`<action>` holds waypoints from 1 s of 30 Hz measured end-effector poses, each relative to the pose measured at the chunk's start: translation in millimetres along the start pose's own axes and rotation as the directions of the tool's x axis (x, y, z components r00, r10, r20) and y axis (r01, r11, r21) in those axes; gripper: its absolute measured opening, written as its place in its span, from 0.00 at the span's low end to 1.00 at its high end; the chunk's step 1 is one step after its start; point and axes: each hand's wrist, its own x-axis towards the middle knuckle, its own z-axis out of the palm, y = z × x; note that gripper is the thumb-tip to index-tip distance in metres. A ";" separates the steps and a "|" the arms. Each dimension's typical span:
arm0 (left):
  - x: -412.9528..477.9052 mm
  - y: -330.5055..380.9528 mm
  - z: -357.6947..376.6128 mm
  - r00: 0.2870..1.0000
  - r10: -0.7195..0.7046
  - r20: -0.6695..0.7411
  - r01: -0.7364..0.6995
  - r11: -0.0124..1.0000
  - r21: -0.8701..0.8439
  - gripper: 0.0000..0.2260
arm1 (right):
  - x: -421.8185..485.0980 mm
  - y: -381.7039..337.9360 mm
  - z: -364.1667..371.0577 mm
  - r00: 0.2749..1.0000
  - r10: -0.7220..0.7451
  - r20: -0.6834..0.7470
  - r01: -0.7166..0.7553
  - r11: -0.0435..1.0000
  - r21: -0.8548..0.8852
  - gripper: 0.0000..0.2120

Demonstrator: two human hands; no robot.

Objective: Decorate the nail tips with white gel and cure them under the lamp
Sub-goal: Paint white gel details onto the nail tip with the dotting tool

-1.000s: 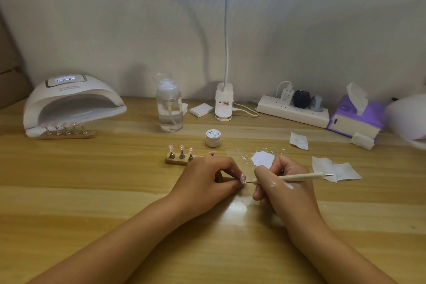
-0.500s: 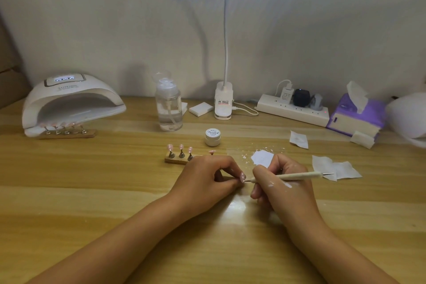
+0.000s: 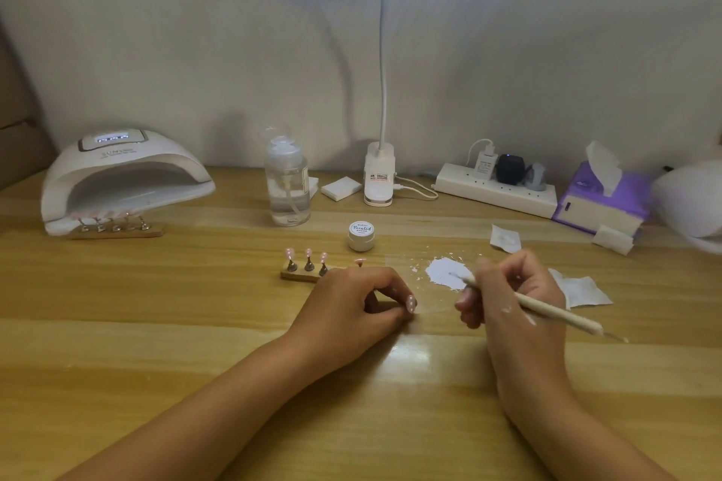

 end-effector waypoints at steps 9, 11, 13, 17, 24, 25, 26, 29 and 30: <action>-3.5 8.6 -1.4 0.983 0.064 -0.174 -0.074 0.996 -0.053 0.05 | -3.6 8.1 -1.3 0.977 -0.080 0.199 0.178 0.817 -0.548 0.09; -2.2 11.8 -10.8 0.953 0.058 -0.297 -0.084 0.994 -0.074 0.06 | -3.6 8.0 -1.3 0.979 -0.057 0.197 0.161 0.809 -0.566 0.08; 1.6 8.2 -29.5 0.923 0.001 -0.384 -0.032 0.997 -0.074 0.05 | -3.9 6.6 -1.1 0.983 -0.020 0.183 0.120 0.821 -0.558 0.08; 4.7 -12.1 -59.9 0.926 -0.107 -0.361 0.143 0.987 0.075 0.04 | -3.2 4.7 -1.0 0.986 0.028 0.165 0.065 0.846 -0.529 0.07; 7.4 -22.7 -58.9 0.951 -0.050 -0.304 0.144 0.944 0.297 0.12 | -1.9 4.2 -0.5 0.987 0.059 0.150 0.024 0.868 -0.497 0.07; 7.3 -23.3 -57.7 0.954 -0.027 -0.298 0.126 0.939 0.319 0.12 | -1.8 4.3 -0.3 0.987 0.059 0.149 0.022 0.870 -0.492 0.07; 6.9 -24.1 -56.4 0.957 -0.008 -0.290 0.110 0.936 0.335 0.11 | -1.8 4.5 -0.1 0.987 0.058 0.149 0.022 0.874 -0.485 0.07; 6.3 -26.9 -53.9 0.968 0.025 -0.248 0.075 0.920 0.385 0.08 | -1.5 5.6 0.2 0.987 0.050 0.151 0.026 0.884 -0.467 0.07; 6.5 -27.8 -53.7 0.971 0.028 -0.237 0.072 0.912 0.404 0.08 | -1.4 5.8 0.3 0.987 0.046 0.153 0.031 0.885 -0.464 0.07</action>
